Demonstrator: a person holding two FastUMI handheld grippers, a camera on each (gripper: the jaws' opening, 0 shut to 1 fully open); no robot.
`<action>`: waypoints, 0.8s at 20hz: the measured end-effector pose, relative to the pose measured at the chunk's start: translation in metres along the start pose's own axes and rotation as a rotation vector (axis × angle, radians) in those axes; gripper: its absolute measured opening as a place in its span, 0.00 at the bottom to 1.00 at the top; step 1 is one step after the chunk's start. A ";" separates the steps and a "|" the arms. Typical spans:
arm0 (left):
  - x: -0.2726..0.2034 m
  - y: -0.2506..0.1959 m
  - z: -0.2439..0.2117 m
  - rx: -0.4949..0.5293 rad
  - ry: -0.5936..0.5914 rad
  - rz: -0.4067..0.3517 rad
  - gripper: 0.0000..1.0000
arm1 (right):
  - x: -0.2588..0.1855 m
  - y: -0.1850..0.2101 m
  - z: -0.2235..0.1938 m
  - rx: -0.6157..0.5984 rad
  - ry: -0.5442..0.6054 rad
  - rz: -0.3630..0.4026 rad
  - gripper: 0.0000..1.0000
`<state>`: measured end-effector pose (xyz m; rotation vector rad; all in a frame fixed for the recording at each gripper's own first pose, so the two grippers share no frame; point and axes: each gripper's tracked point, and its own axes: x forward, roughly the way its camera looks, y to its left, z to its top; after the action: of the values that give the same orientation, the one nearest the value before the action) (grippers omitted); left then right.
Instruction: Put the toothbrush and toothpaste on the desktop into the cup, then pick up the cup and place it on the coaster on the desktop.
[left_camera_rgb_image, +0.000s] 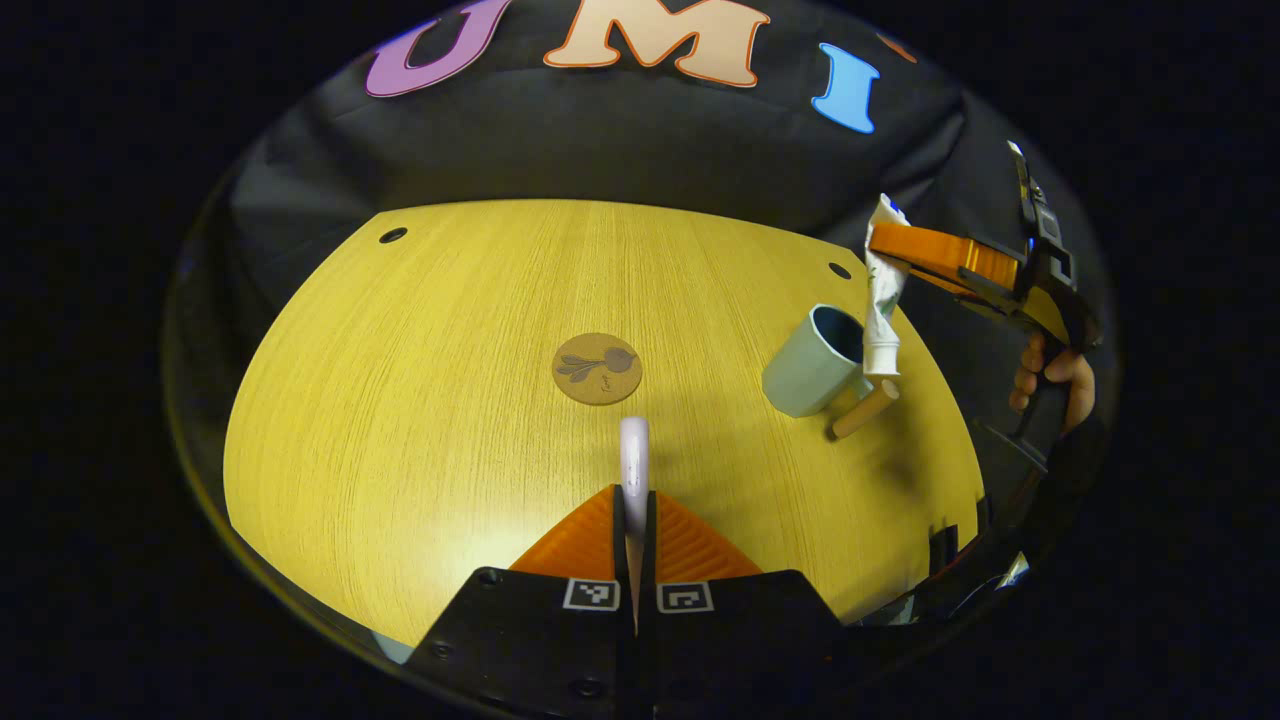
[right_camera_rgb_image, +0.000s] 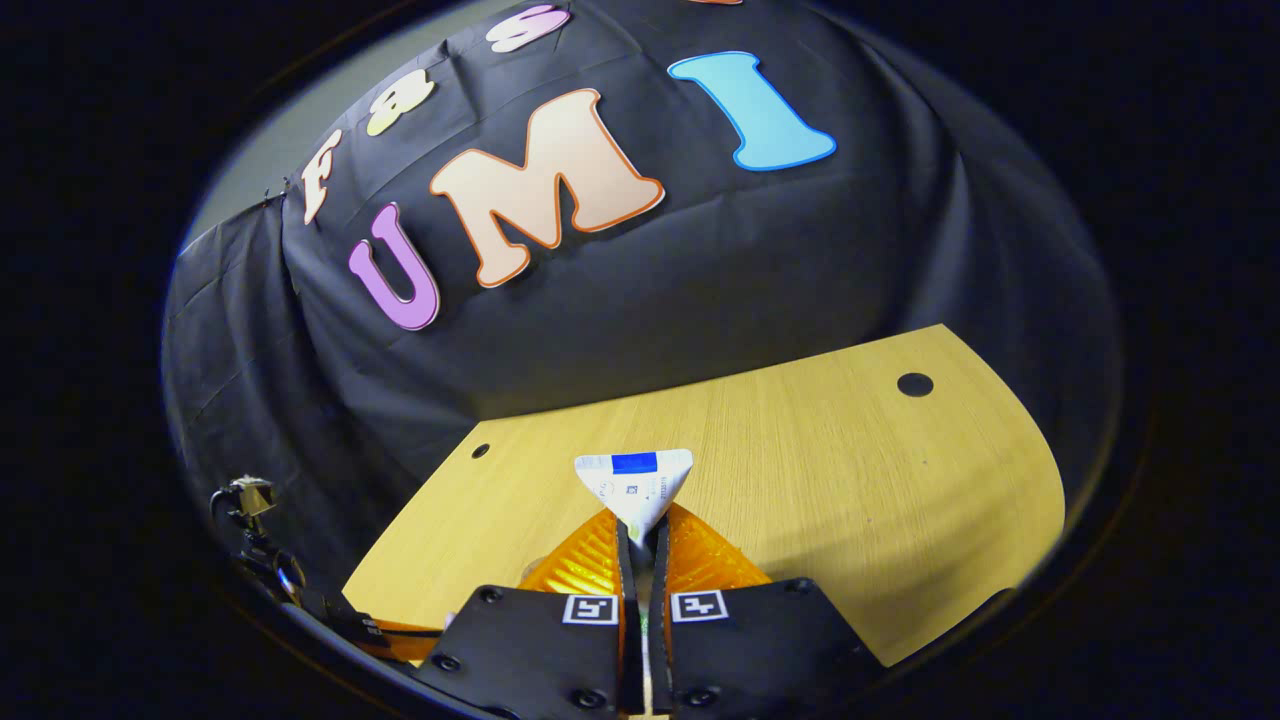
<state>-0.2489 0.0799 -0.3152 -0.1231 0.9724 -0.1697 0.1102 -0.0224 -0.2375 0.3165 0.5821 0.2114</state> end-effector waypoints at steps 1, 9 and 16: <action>-0.008 -0.001 -0.002 0.000 -0.006 0.003 0.00 | 0.006 -0.002 0.000 -0.002 -0.010 -0.003 0.05; -0.061 0.003 0.030 -0.003 -0.054 0.035 0.00 | 0.031 -0.028 -0.025 -0.079 0.048 -0.070 0.06; -0.042 -0.031 0.091 0.031 -0.105 0.003 0.00 | 0.002 -0.026 -0.034 -0.067 0.065 -0.063 0.63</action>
<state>-0.1995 0.0607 -0.2246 -0.1013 0.8654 -0.1743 0.0952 -0.0381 -0.2742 0.2266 0.6468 0.1807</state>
